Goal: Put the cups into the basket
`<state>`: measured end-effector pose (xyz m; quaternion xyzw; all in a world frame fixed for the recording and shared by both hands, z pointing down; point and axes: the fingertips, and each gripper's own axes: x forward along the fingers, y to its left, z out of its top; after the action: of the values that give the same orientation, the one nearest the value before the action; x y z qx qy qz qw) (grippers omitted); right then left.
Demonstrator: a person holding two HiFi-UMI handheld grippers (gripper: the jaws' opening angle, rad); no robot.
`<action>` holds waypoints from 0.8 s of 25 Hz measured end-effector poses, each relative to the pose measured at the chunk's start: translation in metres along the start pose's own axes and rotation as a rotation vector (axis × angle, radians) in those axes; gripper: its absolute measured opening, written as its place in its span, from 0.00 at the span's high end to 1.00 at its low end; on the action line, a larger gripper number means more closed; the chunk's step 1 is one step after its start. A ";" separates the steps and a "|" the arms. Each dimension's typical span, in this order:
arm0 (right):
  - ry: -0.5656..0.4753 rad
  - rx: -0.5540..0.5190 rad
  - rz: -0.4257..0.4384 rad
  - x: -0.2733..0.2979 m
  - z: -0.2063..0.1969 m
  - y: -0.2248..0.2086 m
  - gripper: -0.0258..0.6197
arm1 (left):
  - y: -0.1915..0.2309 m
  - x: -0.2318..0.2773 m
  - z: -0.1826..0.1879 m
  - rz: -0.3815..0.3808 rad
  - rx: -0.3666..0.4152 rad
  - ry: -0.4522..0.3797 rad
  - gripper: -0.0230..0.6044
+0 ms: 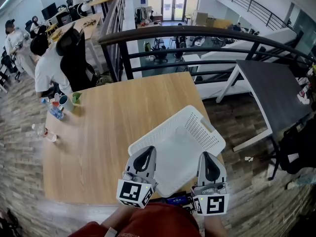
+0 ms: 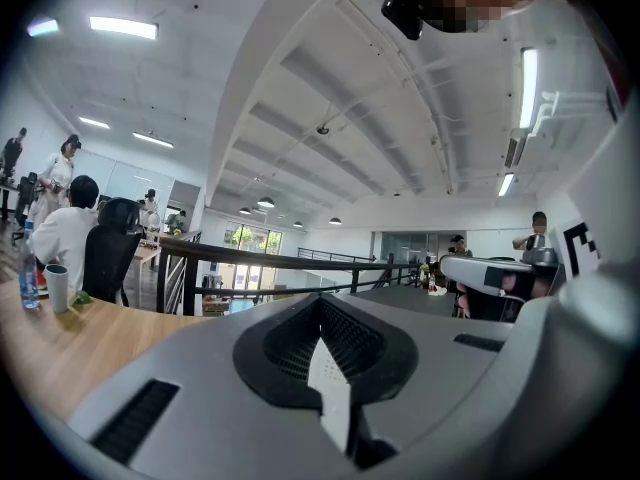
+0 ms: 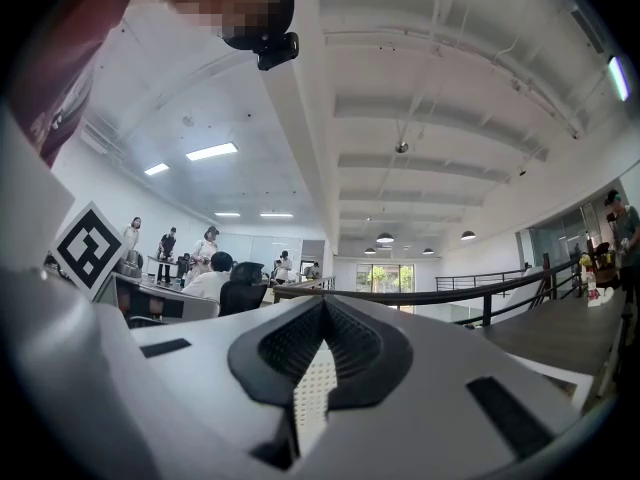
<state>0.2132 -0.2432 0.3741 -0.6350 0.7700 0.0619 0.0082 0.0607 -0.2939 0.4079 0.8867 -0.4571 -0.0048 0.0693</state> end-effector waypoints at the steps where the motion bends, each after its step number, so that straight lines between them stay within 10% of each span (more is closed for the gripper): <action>1: 0.001 -0.002 0.001 0.000 0.000 0.001 0.95 | 0.000 0.000 0.000 -0.001 0.000 0.000 0.95; 20: 0.018 0.000 -0.011 0.005 -0.007 -0.003 0.95 | 0.001 0.003 -0.002 -0.003 -0.006 -0.003 0.95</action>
<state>0.2158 -0.2491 0.3801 -0.6399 0.7664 0.0560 0.0016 0.0622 -0.2965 0.4097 0.8871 -0.4559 -0.0076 0.0714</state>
